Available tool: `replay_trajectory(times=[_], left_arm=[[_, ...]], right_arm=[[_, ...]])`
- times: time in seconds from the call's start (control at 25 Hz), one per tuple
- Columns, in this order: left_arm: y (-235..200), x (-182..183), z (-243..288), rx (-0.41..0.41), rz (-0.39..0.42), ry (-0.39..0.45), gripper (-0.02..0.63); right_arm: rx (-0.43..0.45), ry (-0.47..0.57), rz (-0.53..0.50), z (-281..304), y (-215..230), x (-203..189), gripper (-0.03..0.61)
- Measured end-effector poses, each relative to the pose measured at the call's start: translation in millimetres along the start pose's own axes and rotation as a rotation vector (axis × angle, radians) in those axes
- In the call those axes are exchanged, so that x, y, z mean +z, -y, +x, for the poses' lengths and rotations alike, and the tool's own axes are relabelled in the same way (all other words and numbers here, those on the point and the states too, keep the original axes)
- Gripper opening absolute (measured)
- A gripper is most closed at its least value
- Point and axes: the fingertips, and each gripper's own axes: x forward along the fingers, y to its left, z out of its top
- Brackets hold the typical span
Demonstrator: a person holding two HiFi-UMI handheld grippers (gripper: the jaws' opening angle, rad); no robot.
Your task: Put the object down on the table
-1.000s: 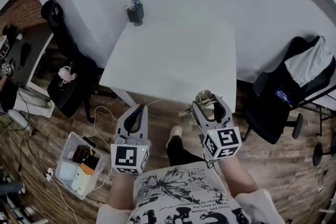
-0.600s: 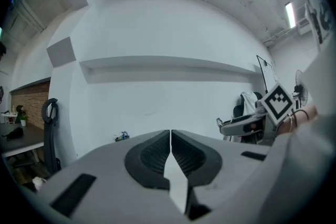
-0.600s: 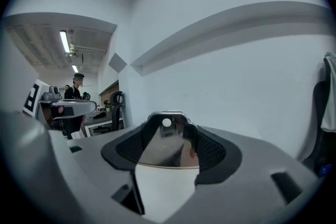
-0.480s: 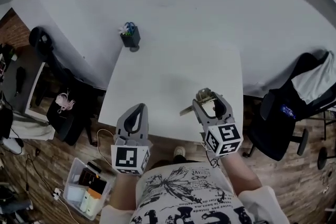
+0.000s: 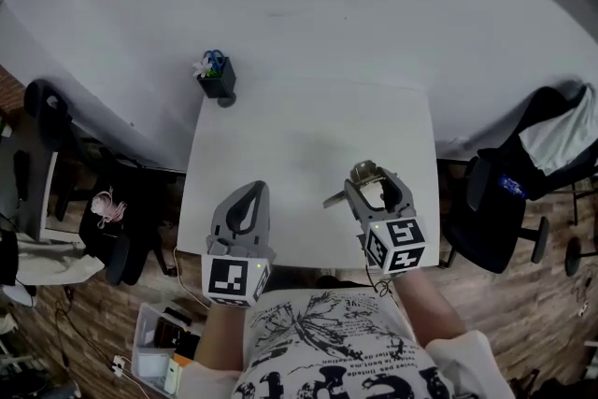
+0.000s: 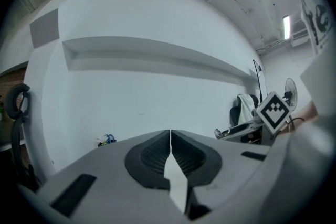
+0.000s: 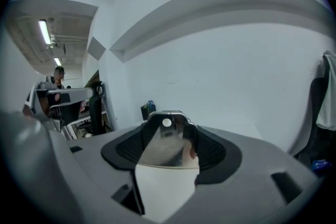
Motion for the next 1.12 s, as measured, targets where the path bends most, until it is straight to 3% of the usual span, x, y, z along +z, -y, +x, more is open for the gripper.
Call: replay_trajectory(times=[0.4,0.72,1.12], left_arm=[[-48.8,-30.9,65.1,-0.171,-0.053,-0.029,0.012],[-82.0,-51.9,91.2,-0.202,-0.081,-0.057,0.012],[-93.2,-102.6,105.2,-0.236,-0.119,-0.185,0.012]], right_arm=[[-0.098,-0.258,0.067,84.3,8.5,-53.5,0.281],[-0.119,-0.448,0.086,142.9,5.6,-117.2,0.281],[-0.151,-0.644,0.077,184.7,6.0,-171.6,0.281]])
